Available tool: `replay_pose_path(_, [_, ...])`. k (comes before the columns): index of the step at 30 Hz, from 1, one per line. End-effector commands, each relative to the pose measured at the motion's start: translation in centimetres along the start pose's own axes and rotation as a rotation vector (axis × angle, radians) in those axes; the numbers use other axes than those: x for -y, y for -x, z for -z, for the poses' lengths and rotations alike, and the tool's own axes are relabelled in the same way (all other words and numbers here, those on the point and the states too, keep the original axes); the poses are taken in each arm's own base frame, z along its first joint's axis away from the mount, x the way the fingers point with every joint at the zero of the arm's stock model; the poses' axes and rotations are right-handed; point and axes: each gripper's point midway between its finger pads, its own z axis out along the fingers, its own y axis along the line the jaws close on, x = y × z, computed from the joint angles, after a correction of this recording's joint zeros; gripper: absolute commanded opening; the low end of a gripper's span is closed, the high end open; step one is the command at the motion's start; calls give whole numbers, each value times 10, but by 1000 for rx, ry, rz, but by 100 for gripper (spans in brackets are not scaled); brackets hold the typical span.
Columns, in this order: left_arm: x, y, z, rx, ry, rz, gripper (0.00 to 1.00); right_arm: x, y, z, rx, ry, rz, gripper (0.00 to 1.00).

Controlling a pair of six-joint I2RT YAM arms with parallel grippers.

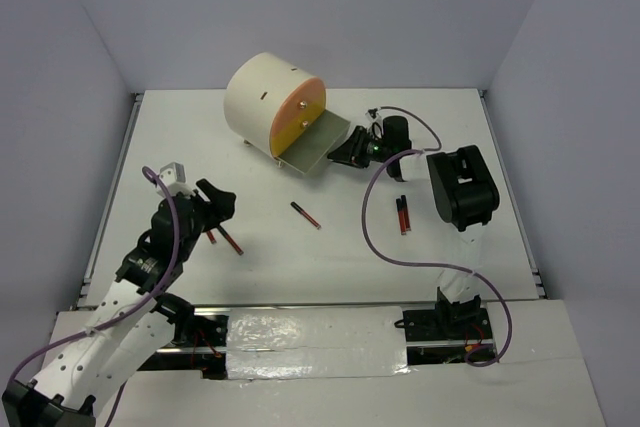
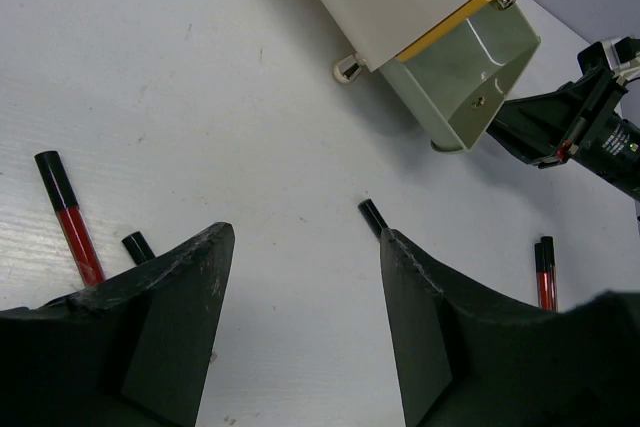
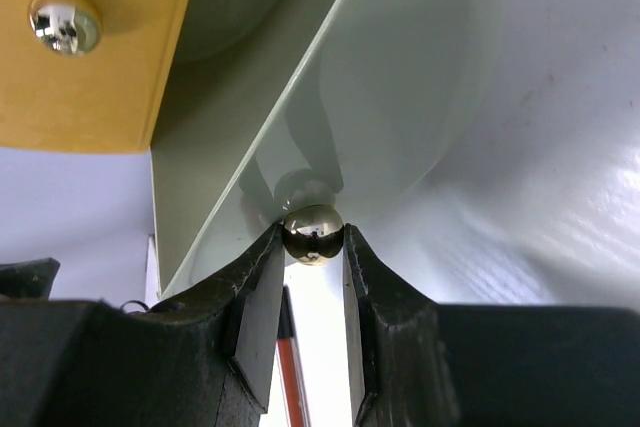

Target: Organize the makeup

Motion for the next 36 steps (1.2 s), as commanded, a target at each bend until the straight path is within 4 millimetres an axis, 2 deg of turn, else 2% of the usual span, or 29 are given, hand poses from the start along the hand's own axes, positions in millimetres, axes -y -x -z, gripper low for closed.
replay_pose_path(1, [6, 6, 0, 31, -31, 32, 73, -13, 19, 14, 64, 7, 73, 33])
replay_pose_path(2, [5, 5, 0, 26, -27, 33, 73, -12, 18, 14, 60, 6, 76, 36])
replay_pose_path(3, [3, 3, 0, 21, -22, 34, 73, -14, 20, 14, 62, 9, 87, 44])
replay_pose_path(5, [-1, -2, -1, 4, -1, 46, 72, -16, 19, 12, 48, 14, 112, 53])
replay_pose_path(6, [-4, -5, -2, -5, 15, 52, 72, -19, 23, 12, 51, 14, 127, 63])
replay_pose_path(7, [-8, -3, -1, 4, 50, 87, 73, -20, 23, 13, 45, 16, 136, 68])
replay_pose_path(9, [-29, -16, 0, -47, 165, 104, 73, -23, 25, 14, 39, 16, 177, 76])
replay_pose_path(10, [-34, -15, 1, -40, 207, 137, 73, -26, 25, 17, 33, 12, 190, 78])
replay_pose_path(11, [-46, -26, 3, -78, 270, 135, 73, -26, 26, 19, 30, 10, 221, 80])
replay_pose_path(13, [-54, -29, 4, -86, 330, 178, 73, -30, 25, 26, 15, 0, 243, 83])
replay_pose_path(14, [-62, -37, 6, -115, 376, 180, 73, -35, 23, 32, 4, -3, 275, 85])
replay_pose_path(19, [-84, -65, 6, -202, 543, 230, 69, -50, 21, 54, -13, -16, 405, 86])
replay_pose_path(20, [-88, -70, 5, -220, 570, 228, 68, -58, 19, 62, -18, -14, 432, 86])
replay_pose_path(23, [-93, -85, -1, -287, 632, 215, 58, -72, 18, 79, -52, -14, 574, 86])
replay_pose_path(24, [-90, -86, -5, -293, 630, 215, 51, -74, 16, 83, -77, 0, 651, 85])
replay_pose_path(26, [-89, -93, -12, -335, 642, 194, 48, -81, 13, 95, -98, 14, 726, 82])
replay_pose_path(30, [-84, -97, -24, -353, 629, 183, 49, -89, 3, 116, -125, 74, 895, 81])
replay_pose_path(36, [-85, -111, -33, -414, 637, 149, 55, -98, -6, 135, -155, 121, 943, 81])
